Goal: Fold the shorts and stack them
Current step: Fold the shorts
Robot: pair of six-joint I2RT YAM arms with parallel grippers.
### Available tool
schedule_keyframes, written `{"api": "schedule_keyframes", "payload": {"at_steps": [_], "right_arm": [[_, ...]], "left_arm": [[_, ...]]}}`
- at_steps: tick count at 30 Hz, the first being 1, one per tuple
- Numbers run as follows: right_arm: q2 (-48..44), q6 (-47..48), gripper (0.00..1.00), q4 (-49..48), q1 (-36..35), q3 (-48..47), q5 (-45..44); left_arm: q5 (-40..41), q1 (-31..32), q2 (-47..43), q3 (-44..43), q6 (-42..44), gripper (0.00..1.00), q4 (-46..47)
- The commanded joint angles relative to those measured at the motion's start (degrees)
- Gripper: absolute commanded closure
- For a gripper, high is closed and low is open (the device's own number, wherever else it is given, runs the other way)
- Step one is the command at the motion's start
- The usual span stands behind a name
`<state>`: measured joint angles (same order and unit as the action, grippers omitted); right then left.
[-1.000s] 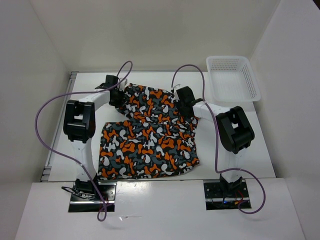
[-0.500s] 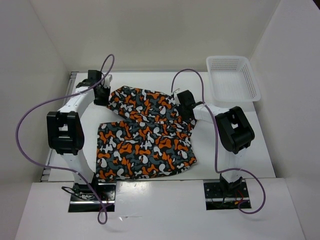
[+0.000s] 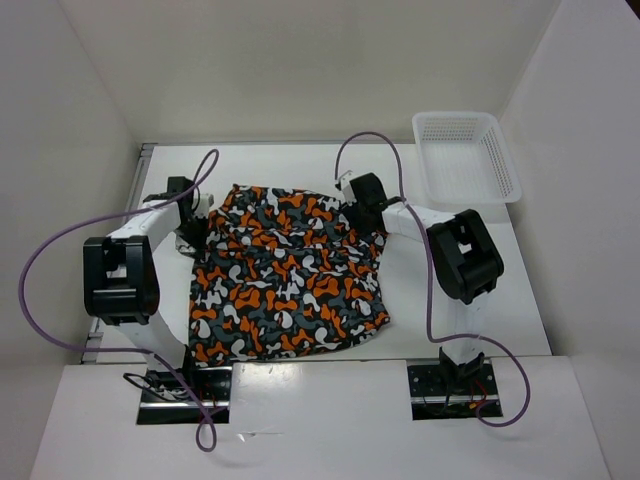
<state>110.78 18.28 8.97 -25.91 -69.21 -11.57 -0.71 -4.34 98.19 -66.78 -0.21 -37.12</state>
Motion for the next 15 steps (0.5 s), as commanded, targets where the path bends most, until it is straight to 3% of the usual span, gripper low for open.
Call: {"api": "schedule_keyframes", "payload": {"at_steps": [1,2,5,8,11,15], "right_arm": [[-0.2,1.8,0.39,0.9,-1.7,-6.9,3.6],[-0.2,1.8,0.35,1.6,-1.7,-8.0,4.2],[-2.5,0.9,0.27,3.6,-3.1,-12.5,4.2],[-5.1,-1.4,0.23,6.2,-3.1,-14.0,3.1],[-7.0,-1.4,0.23,7.6,-2.4,-13.1,1.6],[-7.0,-3.1,0.23,8.2,1.4,-8.9,3.1]], "left_arm": [[-1.7,-0.3,0.2,0.1,0.2,0.76,-2.8],[-2.4,-0.3,0.2,-0.6,0.2,0.66,-3.7],[-3.0,-0.3,-0.8,-6.3,0.2,0.50,-7.0],[-5.3,-0.3,-2.4,-15.4,0.2,0.42,-7.6],[-9.2,-0.3,3.0,-29.4,0.2,0.35,-6.5],[-11.5,1.4,20.9,-45.1,0.2,0.31,-5.1]]}}
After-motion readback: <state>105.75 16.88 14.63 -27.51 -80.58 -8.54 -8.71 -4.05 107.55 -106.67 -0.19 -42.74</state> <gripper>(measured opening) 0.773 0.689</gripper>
